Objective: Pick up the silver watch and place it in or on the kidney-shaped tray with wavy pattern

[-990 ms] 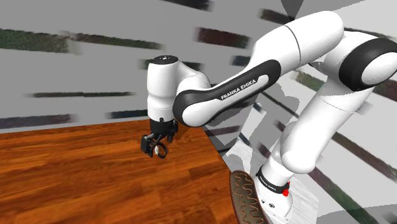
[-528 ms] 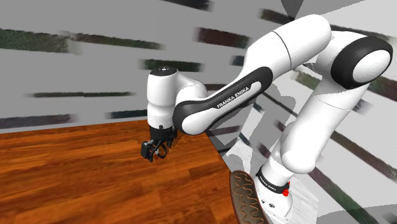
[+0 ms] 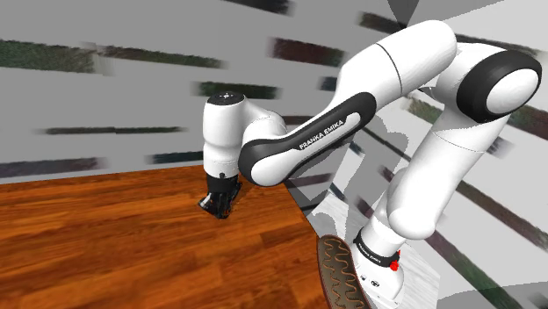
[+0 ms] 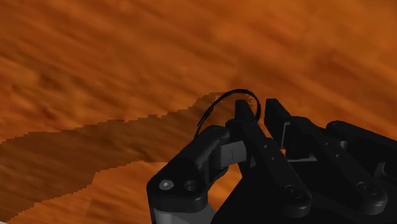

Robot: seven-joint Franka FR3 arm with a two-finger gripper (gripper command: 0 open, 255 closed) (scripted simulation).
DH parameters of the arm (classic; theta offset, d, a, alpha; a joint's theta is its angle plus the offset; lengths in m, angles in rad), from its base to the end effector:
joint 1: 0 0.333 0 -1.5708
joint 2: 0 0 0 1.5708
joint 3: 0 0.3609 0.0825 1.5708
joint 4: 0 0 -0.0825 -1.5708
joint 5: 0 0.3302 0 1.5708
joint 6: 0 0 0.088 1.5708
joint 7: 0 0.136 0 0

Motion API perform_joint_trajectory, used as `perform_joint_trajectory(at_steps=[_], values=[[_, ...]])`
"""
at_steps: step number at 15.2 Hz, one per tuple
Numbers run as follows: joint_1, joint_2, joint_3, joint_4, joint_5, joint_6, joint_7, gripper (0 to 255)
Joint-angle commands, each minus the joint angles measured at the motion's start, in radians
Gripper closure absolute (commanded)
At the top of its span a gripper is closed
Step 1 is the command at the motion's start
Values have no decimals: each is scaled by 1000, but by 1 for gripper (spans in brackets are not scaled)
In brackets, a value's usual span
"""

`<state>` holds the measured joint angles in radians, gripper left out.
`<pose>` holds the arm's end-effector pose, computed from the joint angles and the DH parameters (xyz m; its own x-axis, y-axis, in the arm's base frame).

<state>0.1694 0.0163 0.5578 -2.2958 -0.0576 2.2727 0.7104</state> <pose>0.3533 0.3101 0.3922 0.9985 0.0547 -0.0062 0.0550 -0.9972 0.0501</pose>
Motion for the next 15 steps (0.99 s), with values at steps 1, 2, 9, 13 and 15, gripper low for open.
perform_joint_trajectory(at_steps=[1, 2, 9, 13, 15], values=[[0, 0, 0, 0, 0, 0, 0, 255], [0, 0, 0, 0, 0, 0, 0, 255], [-1, -19, 0, 10, 14, -26, -11, 255], [-1, -55, -2, 33, 39, -79, -31, 255], [-1, -71, -3, 46, 50, -106, -39, 255]])
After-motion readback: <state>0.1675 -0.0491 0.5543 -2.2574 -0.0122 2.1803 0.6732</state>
